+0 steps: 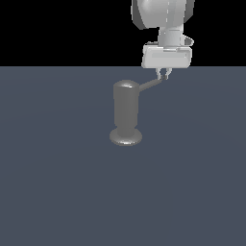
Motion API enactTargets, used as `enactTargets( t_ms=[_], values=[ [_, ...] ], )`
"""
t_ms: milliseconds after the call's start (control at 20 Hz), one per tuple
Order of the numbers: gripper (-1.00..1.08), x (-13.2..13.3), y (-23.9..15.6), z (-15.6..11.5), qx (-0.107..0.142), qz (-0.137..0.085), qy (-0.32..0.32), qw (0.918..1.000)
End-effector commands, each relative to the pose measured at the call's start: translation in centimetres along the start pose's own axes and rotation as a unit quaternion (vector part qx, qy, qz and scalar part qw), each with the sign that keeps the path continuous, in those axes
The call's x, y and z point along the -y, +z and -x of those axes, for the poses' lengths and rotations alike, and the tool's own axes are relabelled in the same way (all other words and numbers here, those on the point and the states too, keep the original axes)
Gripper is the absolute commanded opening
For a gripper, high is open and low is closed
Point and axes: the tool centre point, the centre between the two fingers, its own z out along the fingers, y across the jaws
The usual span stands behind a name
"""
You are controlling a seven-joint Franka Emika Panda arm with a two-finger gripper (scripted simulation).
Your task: Turn on the faucet by rotating a designated handle.
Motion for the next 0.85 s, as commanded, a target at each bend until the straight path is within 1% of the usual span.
enactTargets(
  t_ms=[0, 800],
  values=[
    [-1.00, 0.4, 1.4, -0.5, 0.006, -0.003, -0.001, 1.0000],
    [-1.00, 0.5, 1.6, -2.8, 0.008, -0.002, 0.001, 1.0000]
  ],
)
